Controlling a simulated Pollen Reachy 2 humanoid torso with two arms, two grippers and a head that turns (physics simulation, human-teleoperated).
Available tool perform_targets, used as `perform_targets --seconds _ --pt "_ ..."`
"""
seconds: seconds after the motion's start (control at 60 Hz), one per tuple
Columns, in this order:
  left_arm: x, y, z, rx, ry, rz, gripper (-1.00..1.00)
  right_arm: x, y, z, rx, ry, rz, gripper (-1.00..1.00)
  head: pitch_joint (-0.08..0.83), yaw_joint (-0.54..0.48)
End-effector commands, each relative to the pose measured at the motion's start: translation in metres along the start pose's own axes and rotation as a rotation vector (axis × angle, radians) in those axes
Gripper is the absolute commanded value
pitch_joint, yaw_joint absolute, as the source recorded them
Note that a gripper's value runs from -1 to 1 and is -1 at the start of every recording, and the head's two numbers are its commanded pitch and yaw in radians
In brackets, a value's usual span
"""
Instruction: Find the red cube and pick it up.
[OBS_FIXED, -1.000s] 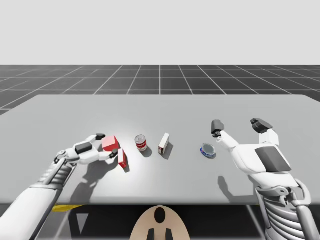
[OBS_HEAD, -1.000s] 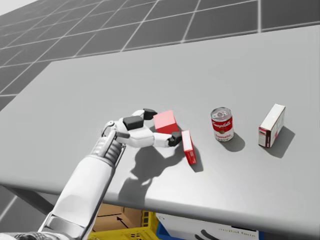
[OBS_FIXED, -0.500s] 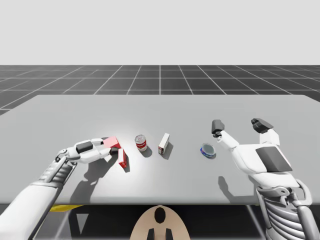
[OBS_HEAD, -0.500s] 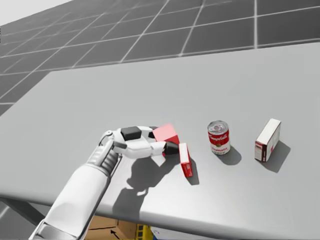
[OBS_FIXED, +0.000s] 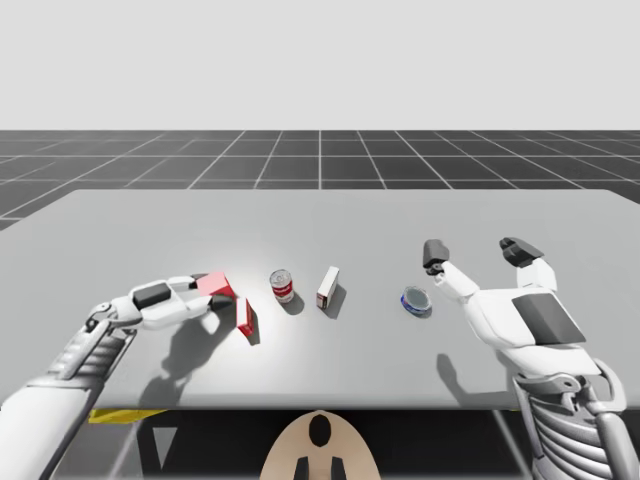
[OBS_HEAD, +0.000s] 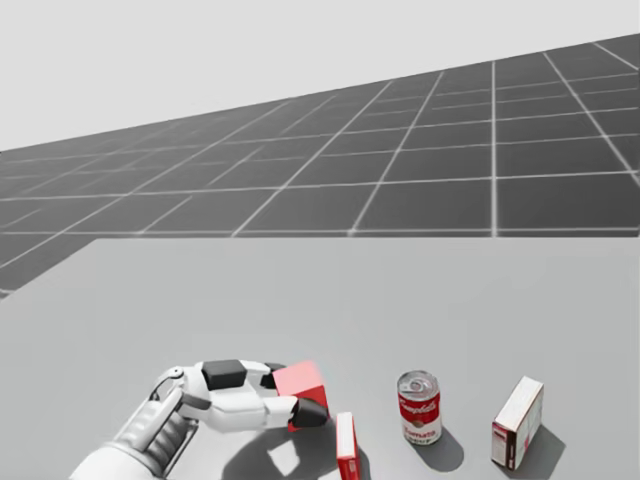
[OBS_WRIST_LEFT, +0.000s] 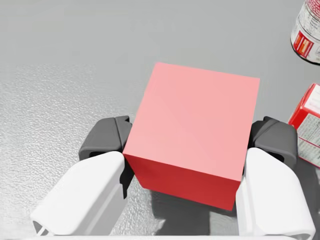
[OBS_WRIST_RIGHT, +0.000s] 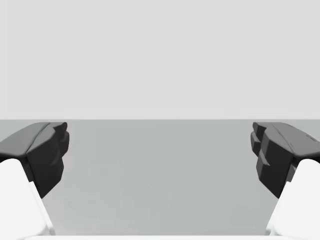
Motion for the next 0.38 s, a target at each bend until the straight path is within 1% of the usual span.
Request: perform_targets --seconds 0.017,0.033,0.083,0.1,0.15,0.183,0.217,0.3,0.333,0.367,0.383 --pt "0.043 0.002 0.031 0.081 -0.082 -0.054 1.00 0.000 0.000 0.000 0.005 0.009 -0.026 -1.00 0.300 0.36" --pt "0.052 0.001 0.039 0.093 -0.098 -0.064 1.00 0.000 0.000 0.001 0.012 0.006 -0.029 -1.00 0.300 0.36" --pt "0.062 0.000 0.047 0.115 -0.117 -0.079 1.00 0.000 -0.001 0.001 0.013 0.009 -0.030 -1.00 0.301 0.36" --pt "0.071 -0.001 0.055 0.134 -0.135 -0.093 1.00 0.000 -0.001 0.001 0.015 0.011 -0.035 -1.00 0.301 0.36" --pt "0.080 -0.002 0.063 0.147 -0.158 -0.099 1.00 0.000 -0.002 0.001 0.017 0.012 -0.035 -1.00 0.302 0.36" --pt "0.092 -0.004 0.073 0.178 -0.188 -0.112 1.00 0.001 -0.002 0.001 0.022 0.016 -0.041 -1.00 0.302 0.37" --pt "0.099 -0.005 0.079 0.196 -0.212 -0.118 1.00 0.001 -0.003 0.001 0.023 0.017 -0.044 -1.00 0.302 0.37" --pt "0.127 -0.012 0.103 0.264 -0.332 -0.123 1.00 0.001 -0.004 0.003 0.048 0.015 -0.044 -1.00 0.302 0.37" --pt "0.133 -0.014 0.108 0.278 -0.356 -0.124 1.00 0.001 -0.005 0.003 0.048 0.014 -0.044 -1.00 0.302 0.37" --pt "0.145 -0.019 0.117 0.316 -0.417 -0.132 1.00 0.000 -0.005 0.003 0.061 0.010 -0.042 -1.00 0.302 0.37" --pt "0.148 -0.021 0.120 0.324 -0.428 -0.134 1.00 0.000 -0.006 0.003 0.065 0.010 -0.044 -1.00 0.302 0.37"
